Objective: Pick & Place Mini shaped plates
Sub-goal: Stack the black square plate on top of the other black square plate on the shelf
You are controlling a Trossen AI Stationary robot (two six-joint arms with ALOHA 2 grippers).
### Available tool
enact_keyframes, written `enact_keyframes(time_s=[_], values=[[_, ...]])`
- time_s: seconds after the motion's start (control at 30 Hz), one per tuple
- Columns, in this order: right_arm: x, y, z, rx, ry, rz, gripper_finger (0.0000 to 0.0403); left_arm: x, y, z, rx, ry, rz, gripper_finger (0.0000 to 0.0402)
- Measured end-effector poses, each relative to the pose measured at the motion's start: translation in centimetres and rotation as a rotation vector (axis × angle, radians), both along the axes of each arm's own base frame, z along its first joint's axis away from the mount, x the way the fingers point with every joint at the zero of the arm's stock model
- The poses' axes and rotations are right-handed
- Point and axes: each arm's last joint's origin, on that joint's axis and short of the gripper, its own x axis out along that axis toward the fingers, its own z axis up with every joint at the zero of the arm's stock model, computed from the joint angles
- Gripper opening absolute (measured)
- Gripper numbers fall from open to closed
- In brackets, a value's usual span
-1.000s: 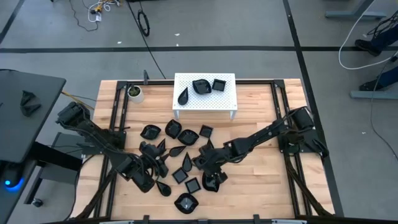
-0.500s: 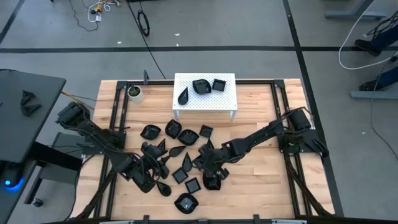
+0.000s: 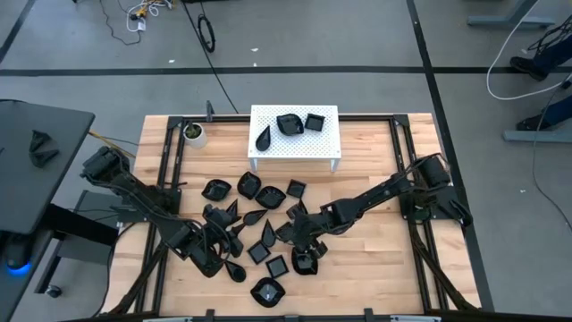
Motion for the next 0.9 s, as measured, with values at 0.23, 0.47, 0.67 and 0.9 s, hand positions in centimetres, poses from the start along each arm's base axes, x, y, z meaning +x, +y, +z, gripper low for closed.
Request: enact_keyframes(time_s=[0.23,0.47,0.67,0.9], values=[[-3.4,0.3,8.3,-0.005,-0.151,-0.06,0.0004,0.0,0.0,0.0,0.013,0.004,-0.009,0.0128],[-7.1,-5.3,16.9,-0.137,-0.447,-0.394,0.0003,0.1,0.0,0.1,0.028,-0.016,0.0,0.0128],[-8.3,-15.4,18.4,-0.135,-0.482,-0.775,0.0002,0.2,0.1,0.1,0.037,-0.024,0.009,0.0128],[-7.8,-23.1,15.3,-0.056,-0.366,-0.907,0.0002,0.5,0.5,0.2,0.038,-0.025,0.031,0.0128]])
